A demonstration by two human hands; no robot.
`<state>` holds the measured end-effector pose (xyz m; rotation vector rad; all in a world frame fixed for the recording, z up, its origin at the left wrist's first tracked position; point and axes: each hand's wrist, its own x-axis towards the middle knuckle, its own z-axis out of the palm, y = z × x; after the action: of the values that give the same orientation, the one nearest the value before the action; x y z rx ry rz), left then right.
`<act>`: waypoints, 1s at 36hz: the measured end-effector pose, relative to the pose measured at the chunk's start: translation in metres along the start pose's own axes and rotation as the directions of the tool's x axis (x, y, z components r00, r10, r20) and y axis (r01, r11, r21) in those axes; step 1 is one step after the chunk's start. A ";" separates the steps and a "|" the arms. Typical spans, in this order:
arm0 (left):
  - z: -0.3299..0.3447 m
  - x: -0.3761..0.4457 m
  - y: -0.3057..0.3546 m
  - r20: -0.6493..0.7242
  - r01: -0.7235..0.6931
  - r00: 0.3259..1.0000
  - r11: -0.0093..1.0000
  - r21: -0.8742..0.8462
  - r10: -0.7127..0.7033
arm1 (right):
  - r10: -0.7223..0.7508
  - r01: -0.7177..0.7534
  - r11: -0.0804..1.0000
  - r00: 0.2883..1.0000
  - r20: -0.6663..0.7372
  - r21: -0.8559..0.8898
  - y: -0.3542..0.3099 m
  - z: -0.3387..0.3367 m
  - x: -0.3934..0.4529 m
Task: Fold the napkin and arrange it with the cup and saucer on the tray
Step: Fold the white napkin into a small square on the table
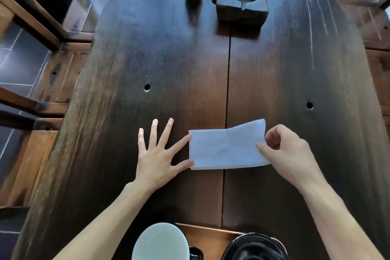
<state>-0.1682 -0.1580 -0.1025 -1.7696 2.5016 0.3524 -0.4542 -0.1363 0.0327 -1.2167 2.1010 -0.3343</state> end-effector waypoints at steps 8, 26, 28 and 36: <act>0.001 0.000 0.001 -0.022 -0.005 1.000 1.000 -0.003 0.004 | -0.176 0.169 0.981 0.981 0.084 0.091 -0.037 0.034 -0.015; -0.003 -0.001 0.000 -0.058 0.005 0.998 0.995 -0.100 -0.011 | -0.307 0.307 0.951 0.952 -0.024 0.041 -0.045 0.137 -0.007; -0.004 -0.001 0.000 -0.049 0.006 0.999 0.997 -0.082 -0.010 | -0.281 0.282 0.959 0.959 -0.025 0.021 -0.045 0.145 -0.005; -0.002 -0.002 -0.002 -0.065 0.012 0.998 0.994 -0.111 -0.020 | -0.293 0.289 0.955 0.955 0.055 0.063 -0.038 0.148 -0.003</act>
<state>-0.1657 -0.1567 -0.1006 -1.8698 2.5576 0.4482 -0.3298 -0.1379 -0.0557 -1.4876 1.8462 -0.4747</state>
